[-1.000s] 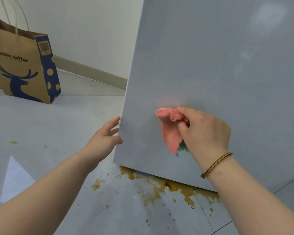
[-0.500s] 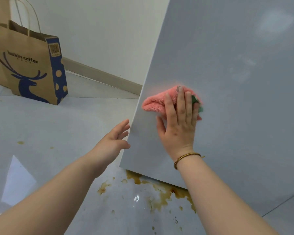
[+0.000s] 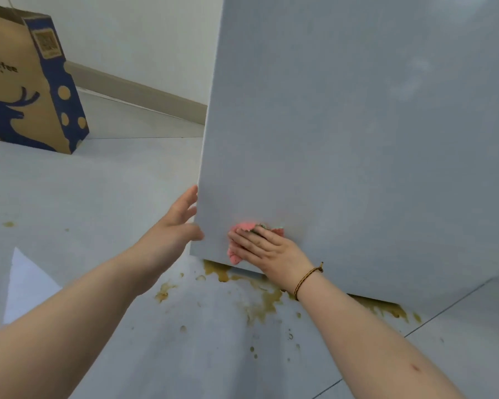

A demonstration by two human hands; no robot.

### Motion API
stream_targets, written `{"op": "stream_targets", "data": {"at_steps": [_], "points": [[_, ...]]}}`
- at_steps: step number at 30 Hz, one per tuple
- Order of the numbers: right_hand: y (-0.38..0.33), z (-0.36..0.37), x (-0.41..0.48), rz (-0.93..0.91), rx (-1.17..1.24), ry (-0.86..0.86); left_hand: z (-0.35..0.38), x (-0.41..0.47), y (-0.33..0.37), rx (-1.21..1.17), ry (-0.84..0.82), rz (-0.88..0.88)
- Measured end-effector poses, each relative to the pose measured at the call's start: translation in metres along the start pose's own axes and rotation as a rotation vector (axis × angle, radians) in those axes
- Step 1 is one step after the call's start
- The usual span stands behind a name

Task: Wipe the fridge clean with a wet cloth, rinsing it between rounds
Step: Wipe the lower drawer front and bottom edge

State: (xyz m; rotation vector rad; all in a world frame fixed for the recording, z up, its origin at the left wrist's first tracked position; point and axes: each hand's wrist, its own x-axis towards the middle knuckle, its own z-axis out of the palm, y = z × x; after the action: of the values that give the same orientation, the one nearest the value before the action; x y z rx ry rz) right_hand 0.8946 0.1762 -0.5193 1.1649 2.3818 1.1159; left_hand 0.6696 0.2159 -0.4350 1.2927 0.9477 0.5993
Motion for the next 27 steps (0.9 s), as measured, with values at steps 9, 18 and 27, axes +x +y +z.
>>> {"op": "stream_targets", "data": {"at_steps": [9, 18, 27], "points": [[0.002, 0.018, -0.119, 0.767, 0.027, 0.207, 0.079, 0.008, -0.036, 0.444, 0.051, 0.236], [0.048, 0.01, -0.155, 1.845, 0.666, 1.082, 0.09, 0.037, -0.056, 1.176, 0.062, 0.723], [0.027, 0.056, -0.202, 2.663, 1.338, 0.255, 0.077, 0.032, -0.077, 1.211, 0.014, 0.628]]}}
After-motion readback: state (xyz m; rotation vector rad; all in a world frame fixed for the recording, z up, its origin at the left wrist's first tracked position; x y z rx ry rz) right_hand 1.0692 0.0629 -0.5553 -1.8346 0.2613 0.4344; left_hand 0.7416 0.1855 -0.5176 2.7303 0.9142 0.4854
